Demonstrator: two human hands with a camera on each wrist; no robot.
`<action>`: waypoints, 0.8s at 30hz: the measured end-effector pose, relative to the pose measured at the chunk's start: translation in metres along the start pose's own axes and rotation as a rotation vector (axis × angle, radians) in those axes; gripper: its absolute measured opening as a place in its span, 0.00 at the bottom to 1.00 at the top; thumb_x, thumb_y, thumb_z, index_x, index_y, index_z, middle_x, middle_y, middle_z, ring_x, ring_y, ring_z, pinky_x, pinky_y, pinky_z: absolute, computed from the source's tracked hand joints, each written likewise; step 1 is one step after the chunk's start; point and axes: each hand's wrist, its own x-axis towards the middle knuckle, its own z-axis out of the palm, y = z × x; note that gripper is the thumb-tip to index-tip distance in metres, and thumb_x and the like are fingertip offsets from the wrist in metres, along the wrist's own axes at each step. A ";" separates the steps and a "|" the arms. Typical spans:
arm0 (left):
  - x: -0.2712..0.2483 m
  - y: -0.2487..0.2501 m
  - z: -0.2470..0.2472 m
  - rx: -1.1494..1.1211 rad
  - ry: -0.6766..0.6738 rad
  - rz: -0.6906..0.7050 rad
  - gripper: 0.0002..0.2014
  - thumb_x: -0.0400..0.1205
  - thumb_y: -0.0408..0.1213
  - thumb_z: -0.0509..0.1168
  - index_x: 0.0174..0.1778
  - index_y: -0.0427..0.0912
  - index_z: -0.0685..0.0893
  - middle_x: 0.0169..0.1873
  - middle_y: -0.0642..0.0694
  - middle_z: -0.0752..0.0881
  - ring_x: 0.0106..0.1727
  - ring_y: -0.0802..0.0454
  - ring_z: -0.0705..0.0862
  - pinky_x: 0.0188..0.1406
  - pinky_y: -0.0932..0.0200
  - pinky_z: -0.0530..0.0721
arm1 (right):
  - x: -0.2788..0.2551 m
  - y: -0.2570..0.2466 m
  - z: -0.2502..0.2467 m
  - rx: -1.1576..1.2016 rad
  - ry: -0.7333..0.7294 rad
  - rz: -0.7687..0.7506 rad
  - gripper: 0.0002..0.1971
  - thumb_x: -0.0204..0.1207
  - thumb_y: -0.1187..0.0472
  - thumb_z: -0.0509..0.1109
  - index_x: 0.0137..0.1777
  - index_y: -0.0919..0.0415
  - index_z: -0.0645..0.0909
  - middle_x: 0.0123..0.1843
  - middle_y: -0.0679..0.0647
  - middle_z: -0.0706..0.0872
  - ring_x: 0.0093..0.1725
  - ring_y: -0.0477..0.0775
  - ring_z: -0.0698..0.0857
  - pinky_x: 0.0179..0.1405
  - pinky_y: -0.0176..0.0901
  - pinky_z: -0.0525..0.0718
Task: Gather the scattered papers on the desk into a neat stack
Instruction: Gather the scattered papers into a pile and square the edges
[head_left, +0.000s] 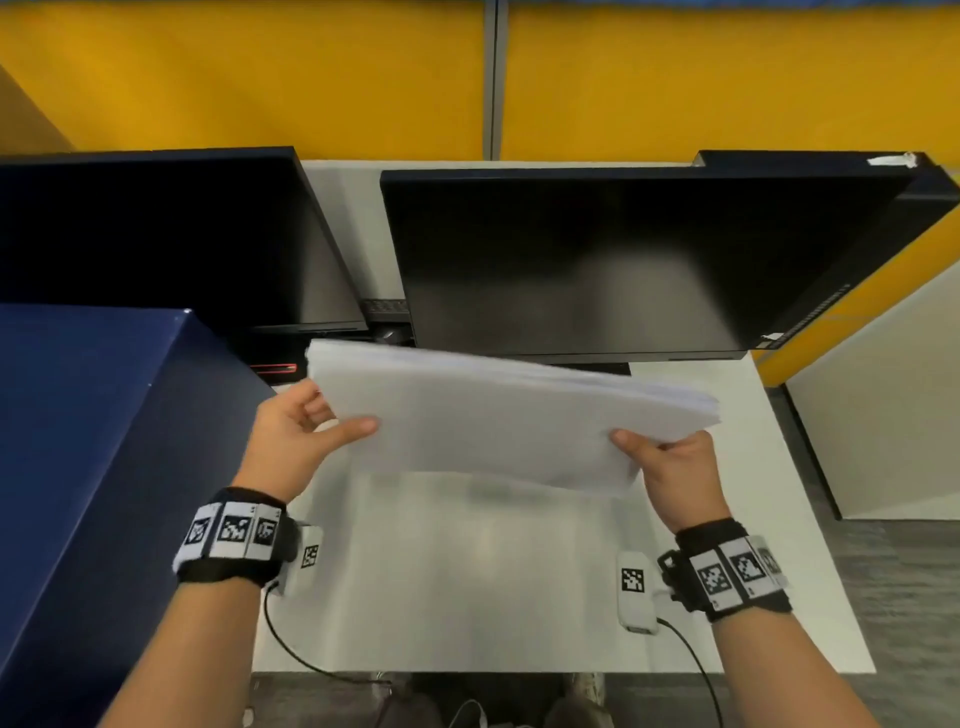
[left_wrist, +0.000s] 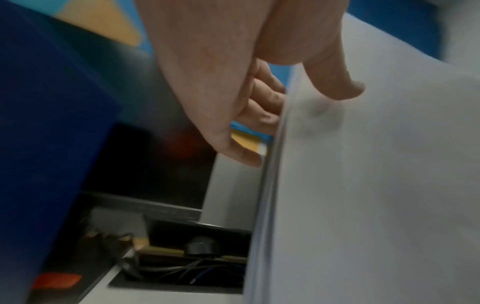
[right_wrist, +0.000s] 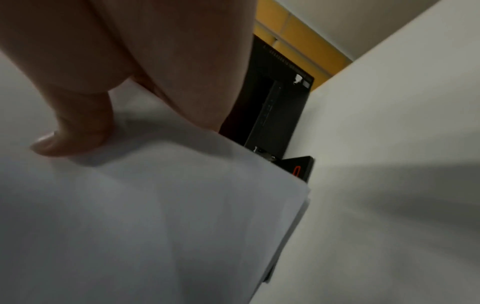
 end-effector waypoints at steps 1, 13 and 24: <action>0.002 0.001 0.008 0.143 -0.028 0.034 0.17 0.67 0.36 0.84 0.49 0.54 0.90 0.42 0.62 0.94 0.46 0.64 0.91 0.49 0.67 0.88 | 0.000 0.001 0.000 -0.023 -0.016 -0.008 0.16 0.71 0.75 0.76 0.47 0.51 0.88 0.42 0.40 0.94 0.46 0.38 0.92 0.47 0.30 0.87; 0.000 -0.085 0.069 0.232 -0.009 -0.162 0.07 0.71 0.32 0.80 0.42 0.45 0.91 0.38 0.47 0.93 0.37 0.61 0.89 0.45 0.55 0.91 | 0.010 0.078 -0.014 -0.531 0.201 0.377 0.19 0.77 0.78 0.69 0.48 0.53 0.93 0.49 0.47 0.94 0.51 0.44 0.92 0.53 0.28 0.85; 0.007 -0.073 0.072 0.208 0.083 -0.094 0.05 0.75 0.33 0.79 0.42 0.42 0.90 0.37 0.51 0.90 0.39 0.50 0.87 0.36 0.75 0.80 | 0.020 0.069 -0.008 -0.391 0.098 0.206 0.05 0.69 0.65 0.81 0.40 0.61 0.87 0.34 0.51 0.88 0.34 0.57 0.85 0.37 0.36 0.85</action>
